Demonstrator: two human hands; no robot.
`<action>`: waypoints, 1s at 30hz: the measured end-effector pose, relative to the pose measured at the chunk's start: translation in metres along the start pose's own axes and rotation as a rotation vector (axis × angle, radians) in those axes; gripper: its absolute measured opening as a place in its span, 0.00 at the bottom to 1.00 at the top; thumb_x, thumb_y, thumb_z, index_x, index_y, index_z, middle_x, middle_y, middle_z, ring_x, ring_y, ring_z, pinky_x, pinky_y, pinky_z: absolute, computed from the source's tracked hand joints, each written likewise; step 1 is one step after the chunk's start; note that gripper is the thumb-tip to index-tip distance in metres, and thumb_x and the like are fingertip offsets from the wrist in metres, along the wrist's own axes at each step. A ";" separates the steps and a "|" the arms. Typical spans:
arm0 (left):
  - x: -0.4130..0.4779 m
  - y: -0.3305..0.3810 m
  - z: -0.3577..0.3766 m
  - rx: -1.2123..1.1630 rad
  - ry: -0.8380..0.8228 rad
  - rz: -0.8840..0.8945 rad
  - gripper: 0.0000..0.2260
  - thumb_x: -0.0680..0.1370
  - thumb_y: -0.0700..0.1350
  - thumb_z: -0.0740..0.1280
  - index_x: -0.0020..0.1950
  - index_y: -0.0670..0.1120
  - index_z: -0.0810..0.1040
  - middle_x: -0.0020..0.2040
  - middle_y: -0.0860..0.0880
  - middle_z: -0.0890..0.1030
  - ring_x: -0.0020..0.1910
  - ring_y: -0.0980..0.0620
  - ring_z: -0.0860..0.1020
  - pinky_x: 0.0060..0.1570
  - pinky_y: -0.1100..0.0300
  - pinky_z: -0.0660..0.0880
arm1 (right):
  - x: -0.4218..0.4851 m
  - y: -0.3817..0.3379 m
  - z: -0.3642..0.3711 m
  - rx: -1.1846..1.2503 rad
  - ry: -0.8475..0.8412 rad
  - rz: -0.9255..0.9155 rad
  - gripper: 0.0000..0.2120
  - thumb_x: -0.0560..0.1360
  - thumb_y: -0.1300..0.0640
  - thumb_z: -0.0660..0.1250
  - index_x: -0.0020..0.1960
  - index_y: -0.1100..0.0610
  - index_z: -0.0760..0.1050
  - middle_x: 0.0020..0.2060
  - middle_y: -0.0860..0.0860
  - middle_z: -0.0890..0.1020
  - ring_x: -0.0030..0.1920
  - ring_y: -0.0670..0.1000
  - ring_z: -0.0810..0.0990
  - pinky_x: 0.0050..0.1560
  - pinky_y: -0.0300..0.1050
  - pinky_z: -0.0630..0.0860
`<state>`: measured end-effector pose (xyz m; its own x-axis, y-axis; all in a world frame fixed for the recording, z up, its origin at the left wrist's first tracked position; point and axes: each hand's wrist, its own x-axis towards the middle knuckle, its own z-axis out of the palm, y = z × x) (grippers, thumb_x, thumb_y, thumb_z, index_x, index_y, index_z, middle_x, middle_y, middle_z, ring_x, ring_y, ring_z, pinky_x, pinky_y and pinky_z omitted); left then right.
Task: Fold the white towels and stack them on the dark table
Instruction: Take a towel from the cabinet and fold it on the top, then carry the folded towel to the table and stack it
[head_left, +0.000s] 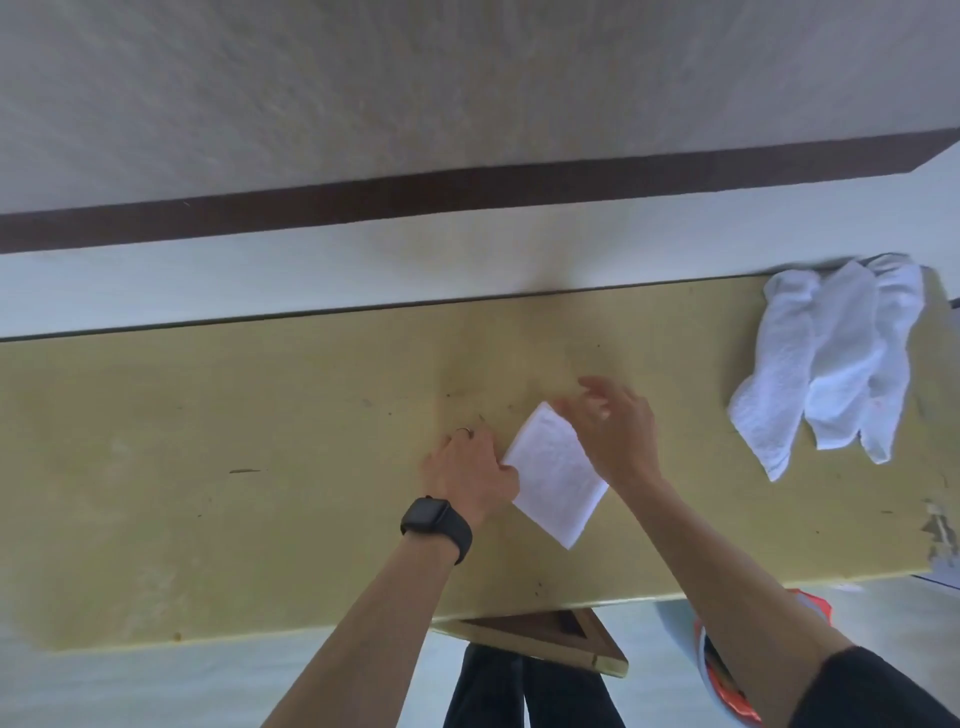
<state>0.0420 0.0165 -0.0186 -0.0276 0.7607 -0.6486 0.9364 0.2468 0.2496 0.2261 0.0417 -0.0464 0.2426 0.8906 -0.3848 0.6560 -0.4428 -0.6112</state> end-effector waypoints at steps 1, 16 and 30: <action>-0.003 0.003 0.001 -0.063 0.012 -0.017 0.09 0.74 0.49 0.62 0.52 0.49 0.71 0.49 0.52 0.74 0.50 0.49 0.72 0.43 0.55 0.68 | -0.011 0.003 -0.004 0.077 0.057 0.093 0.19 0.72 0.39 0.69 0.60 0.45 0.77 0.52 0.43 0.78 0.57 0.50 0.75 0.56 0.48 0.72; 0.018 0.041 0.027 -0.343 0.064 -0.166 0.08 0.78 0.49 0.67 0.53 0.46 0.75 0.48 0.48 0.80 0.45 0.46 0.79 0.45 0.53 0.77 | -0.077 0.021 0.003 0.443 0.082 0.651 0.09 0.73 0.55 0.69 0.52 0.51 0.75 0.41 0.44 0.80 0.40 0.44 0.78 0.35 0.42 0.72; -0.098 -0.013 -0.013 -0.906 0.164 -0.111 0.09 0.76 0.51 0.72 0.52 0.48 0.83 0.48 0.53 0.84 0.49 0.52 0.81 0.48 0.58 0.76 | -0.113 -0.028 -0.059 0.496 -0.342 0.145 0.02 0.77 0.56 0.69 0.48 0.53 0.80 0.42 0.49 0.83 0.43 0.49 0.79 0.42 0.42 0.72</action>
<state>0.0275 -0.0531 0.0511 -0.2146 0.7626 -0.6102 0.2961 0.6462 0.7034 0.2226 -0.0402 0.0543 0.0078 0.7703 -0.6376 0.2037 -0.6255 -0.7532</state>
